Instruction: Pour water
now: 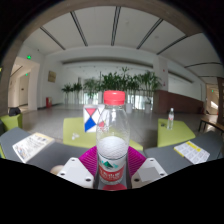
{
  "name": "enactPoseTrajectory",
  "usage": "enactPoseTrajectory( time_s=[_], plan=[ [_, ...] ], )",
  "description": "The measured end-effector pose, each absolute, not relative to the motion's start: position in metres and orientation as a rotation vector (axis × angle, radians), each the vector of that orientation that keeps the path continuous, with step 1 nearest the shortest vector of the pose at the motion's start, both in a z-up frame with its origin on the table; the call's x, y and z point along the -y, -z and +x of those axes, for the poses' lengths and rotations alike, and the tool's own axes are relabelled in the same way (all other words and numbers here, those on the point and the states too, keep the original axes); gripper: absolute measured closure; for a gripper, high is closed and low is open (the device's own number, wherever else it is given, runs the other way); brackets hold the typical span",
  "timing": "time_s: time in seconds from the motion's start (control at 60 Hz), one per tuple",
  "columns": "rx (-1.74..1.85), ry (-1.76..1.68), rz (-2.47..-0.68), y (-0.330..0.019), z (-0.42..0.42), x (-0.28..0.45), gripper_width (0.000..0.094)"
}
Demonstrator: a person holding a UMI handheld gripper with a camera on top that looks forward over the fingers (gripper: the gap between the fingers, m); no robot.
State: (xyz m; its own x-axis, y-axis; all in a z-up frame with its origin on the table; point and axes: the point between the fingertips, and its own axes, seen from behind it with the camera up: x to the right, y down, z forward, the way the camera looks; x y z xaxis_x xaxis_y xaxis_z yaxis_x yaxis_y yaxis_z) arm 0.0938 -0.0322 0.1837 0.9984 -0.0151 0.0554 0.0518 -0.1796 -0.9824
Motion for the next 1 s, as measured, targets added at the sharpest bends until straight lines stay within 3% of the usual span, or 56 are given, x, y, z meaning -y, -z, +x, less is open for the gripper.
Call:
enactPoseTrajectory(
  time_s=[0.233, 0.367, 0.433, 0.5, 0.55, 0.617, 0.65, 0.717, 1.0],
  plan=[
    [0.046, 0.07, -1.917, -0.083, 0.1, 0.04, 0.0564],
    [0.031, 0.069, -1.903, -0.085, 0.104, 0.038, 0.0553],
    [0.011, 0.066, -1.913, -0.086, 0.104, 0.039, 0.0441],
    [0.006, 0.074, -1.936, -0.084, 0.107, 0.04, 0.039],
    [-0.002, 0.079, -1.958, -0.084, 0.106, 0.046, 0.0293],
    [-0.011, 0.085, -1.974, -0.089, 0.105, 0.055, 0.0057],
    [-0.021, 0.099, -1.979, -0.092, 0.107, 0.062, 0.0104],
    [-0.037, 0.111, -1.99, -0.102, 0.108, 0.081, 0.0066],
    [-0.084, 0.106, -2.057, -0.155, 0.072, 0.247, 0.0086]
  ],
)
